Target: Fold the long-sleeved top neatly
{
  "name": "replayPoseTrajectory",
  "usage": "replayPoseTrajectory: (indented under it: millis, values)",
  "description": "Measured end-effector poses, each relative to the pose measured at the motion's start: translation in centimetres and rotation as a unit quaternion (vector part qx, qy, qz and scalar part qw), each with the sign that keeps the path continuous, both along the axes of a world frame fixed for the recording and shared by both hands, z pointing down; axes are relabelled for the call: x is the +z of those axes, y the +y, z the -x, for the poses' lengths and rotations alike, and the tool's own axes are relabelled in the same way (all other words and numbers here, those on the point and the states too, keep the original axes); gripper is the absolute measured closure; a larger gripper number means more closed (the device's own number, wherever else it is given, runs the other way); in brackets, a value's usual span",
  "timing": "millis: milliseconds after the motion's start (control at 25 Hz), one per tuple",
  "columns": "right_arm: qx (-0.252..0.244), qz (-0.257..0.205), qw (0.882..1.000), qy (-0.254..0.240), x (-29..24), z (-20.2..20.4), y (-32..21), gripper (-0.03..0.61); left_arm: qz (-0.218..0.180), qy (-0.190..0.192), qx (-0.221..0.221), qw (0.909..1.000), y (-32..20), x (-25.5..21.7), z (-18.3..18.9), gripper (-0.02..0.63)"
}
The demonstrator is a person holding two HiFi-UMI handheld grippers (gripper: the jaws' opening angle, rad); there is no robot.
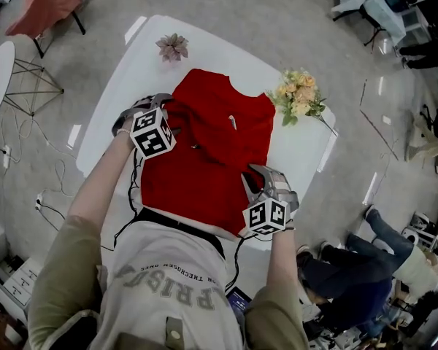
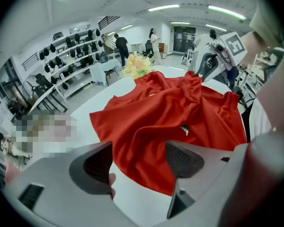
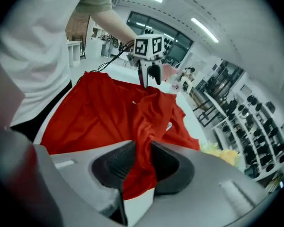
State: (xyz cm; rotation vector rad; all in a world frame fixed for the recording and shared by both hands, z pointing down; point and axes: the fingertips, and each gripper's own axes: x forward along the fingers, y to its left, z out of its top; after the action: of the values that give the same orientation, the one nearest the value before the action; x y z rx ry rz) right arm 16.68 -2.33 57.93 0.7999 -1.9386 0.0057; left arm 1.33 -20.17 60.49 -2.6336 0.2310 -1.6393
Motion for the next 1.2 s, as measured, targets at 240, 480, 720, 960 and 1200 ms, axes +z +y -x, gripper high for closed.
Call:
replayPoseTrajectory:
  millis: [240, 480, 720, 960, 1200]
  values:
    - [0.078, 0.070, 0.978, -0.180, -2.5, 0.8, -1.0, 0.278, 0.005, -0.033, 0.080, 0.9963, 2.9, 0.9, -1.8, 0.259]
    - [0.104, 0.215, 0.951, -0.196, 2.4, -0.2, -2.8, 0.279, 0.028, -0.077, 0.093, 0.9923, 4.3, 2.8, -1.8, 0.259]
    - [0.009, 0.164, 0.968, -0.191, -0.8, 2.3, -1.6, 0.341, 0.045, -0.099, 0.094, 0.9896, 4.9, 3.5, -0.7, 0.259]
    - [-0.124, 0.233, 0.957, -0.123, -0.3, 4.3, 6.0, 0.341, 0.072, -0.106, 0.086, 0.9881, 5.6, 3.1, 0.7, 0.259]
    - [-0.143, 0.294, 0.941, -0.088, 1.5, 3.4, 11.2, 0.339, 0.105, -0.086, 0.036, 0.9901, 6.0, 2.3, 2.2, 0.259]
